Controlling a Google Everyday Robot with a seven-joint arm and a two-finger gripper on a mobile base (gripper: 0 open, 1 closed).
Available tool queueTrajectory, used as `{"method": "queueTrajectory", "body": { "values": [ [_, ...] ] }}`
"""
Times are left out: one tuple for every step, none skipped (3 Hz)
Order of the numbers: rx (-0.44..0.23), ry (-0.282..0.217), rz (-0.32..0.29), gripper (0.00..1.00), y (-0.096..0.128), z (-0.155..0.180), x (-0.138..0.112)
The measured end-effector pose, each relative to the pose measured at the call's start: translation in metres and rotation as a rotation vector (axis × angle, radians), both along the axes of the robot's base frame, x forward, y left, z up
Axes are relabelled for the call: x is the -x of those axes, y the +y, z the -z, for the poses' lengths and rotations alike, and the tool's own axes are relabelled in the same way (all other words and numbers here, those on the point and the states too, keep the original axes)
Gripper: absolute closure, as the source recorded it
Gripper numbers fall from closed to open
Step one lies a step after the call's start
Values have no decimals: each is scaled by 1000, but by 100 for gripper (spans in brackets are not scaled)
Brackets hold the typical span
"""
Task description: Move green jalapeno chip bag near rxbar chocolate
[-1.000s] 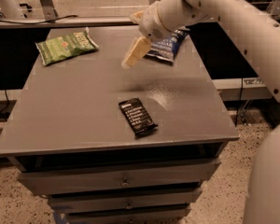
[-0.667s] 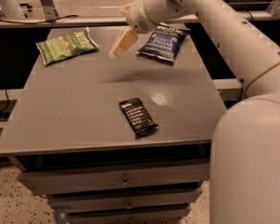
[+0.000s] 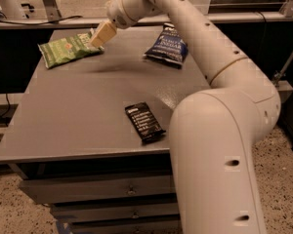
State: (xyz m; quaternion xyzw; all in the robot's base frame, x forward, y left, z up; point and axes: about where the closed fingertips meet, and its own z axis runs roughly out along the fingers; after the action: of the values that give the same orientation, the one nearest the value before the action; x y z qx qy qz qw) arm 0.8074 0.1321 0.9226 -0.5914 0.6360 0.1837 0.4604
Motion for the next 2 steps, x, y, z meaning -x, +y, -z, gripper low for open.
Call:
{"method": "queueTrajectory", "body": {
  "values": [
    [-14,67,56,0,29,17,-9],
    [-18,133,104,0,44,47,-13]
  ]
}}
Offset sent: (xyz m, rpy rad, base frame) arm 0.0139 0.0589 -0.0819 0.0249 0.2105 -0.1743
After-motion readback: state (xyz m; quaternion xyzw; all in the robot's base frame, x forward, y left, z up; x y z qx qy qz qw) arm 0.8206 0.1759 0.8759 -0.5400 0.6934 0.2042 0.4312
